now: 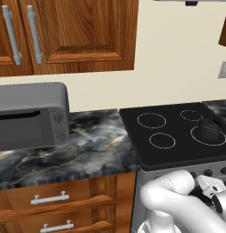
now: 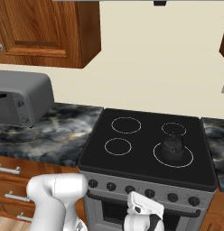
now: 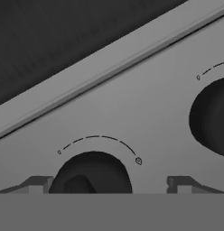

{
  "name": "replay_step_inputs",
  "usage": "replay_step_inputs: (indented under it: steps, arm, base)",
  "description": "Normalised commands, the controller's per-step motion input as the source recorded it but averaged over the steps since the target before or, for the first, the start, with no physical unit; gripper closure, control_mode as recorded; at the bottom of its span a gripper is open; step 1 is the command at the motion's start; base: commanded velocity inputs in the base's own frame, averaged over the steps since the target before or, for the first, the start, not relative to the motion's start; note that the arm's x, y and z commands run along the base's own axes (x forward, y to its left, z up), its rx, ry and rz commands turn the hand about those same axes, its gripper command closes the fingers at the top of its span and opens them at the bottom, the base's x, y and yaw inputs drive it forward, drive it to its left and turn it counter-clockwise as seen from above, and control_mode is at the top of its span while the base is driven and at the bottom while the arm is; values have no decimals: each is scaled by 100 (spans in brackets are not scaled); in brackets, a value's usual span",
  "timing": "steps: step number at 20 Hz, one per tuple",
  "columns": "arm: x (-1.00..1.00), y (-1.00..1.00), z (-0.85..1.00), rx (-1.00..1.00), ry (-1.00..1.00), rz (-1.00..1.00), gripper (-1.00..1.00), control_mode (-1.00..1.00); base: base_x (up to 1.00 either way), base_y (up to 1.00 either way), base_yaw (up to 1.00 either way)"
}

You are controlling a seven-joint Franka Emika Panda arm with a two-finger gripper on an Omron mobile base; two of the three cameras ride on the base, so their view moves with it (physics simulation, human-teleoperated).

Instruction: The kettle is done boiling. Turn off the stove, then wait for 300 timesteps before moving the kettle to the dining table.

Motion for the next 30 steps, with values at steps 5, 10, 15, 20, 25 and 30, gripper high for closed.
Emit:
replay_step_inputs:
  steps: [5,10,15,20,25,30]
  arm:
    - [-1,-20,0,0,0,-9,-100,-100]
    - [0,-28,-1,0,0,-10,-100,-100]
    - [-22,-5,1,0,-6,-5,-100,-100]
    - [-57,0,10,0,-15,-1,-100,-100]
    - [-54,0,17,0,-15,-3,-100,-100]
    - [-59,0,30,-1,-16,-4,-100,-100]
  base:
    - [0,0,0]
    - [0,0,0]
    - [0,0,0]
    - [0,0,0]
    - [0,0,0]
    - [0,0,0]
